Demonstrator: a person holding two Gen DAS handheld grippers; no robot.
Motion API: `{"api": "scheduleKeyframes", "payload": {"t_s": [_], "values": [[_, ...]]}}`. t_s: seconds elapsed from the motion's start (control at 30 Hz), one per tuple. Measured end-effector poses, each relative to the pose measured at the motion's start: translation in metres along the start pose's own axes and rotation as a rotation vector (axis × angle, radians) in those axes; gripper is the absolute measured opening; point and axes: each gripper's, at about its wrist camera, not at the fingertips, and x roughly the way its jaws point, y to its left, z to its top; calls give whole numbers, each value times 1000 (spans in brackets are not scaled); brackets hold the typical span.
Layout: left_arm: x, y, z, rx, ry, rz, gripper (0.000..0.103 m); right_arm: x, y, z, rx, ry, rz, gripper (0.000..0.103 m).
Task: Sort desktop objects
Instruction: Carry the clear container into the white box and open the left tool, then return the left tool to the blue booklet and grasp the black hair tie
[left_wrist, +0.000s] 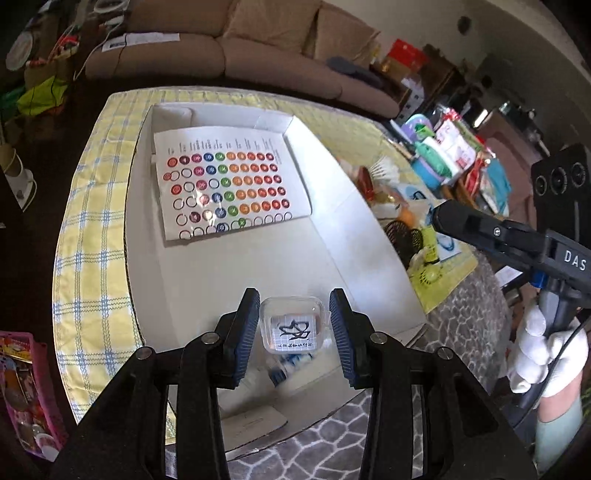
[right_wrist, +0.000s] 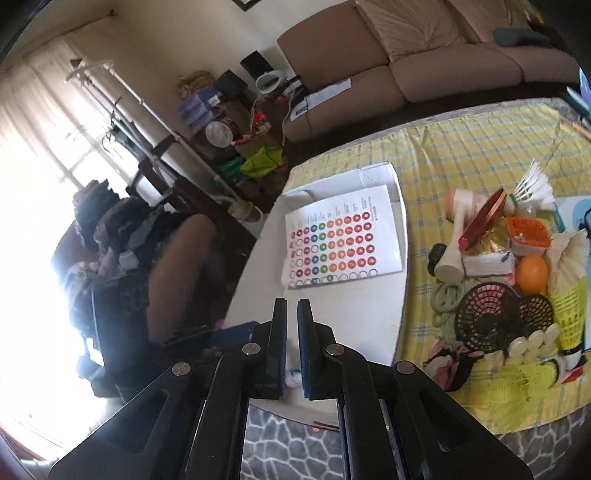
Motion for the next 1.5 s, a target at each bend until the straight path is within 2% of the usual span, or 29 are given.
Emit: {"api": "scheduleKeyframes", "payload": {"t_s": [0.07, 0.17, 0.4, 0.57, 0.6, 0.67, 0.73, 0.87, 0.93, 1.07, 1.27, 1.5], "values": [[0, 3, -1, -2, -1, -3, 38, -3, 3, -1, -26, 3, -18, 8], [-3, 5, 2, -5, 0, 3, 52, -11, 4, -2, -48, -4, -39, 8], [-11, 9, 11, -30, -17, 7, 53, -42, -20, 0, -19, -59, -100, 10], [-20, 6, 15, -30, -39, 10, 55, -83, -61, 0, 65, -135, -163, 41], [-21, 5, 16, -32, -42, 11, 56, -93, -69, -1, 78, -158, -188, 44], [-23, 0, 17, -28, -50, 13, 63, -117, -89, -2, 104, -215, -250, 56], [-23, -10, 18, -5, -52, 15, 70, -142, -111, -4, 137, -269, -322, 60], [-19, -47, 23, 59, -62, -19, 88, -181, -157, -10, 212, -330, -459, 66], [-13, -69, 26, 77, -63, -57, 89, -193, -178, -15, 245, -339, -499, 66], [13, -126, 33, 149, -45, -108, 90, -199, -211, -24, 312, -336, -514, 66], [71, -201, 50, 225, 1, -132, 90, -185, -243, -31, 344, -305, -508, 66], [147, -269, 92, 365, 36, -66, 90, -167, -267, -33, 323, -232, -518, 66]]}}
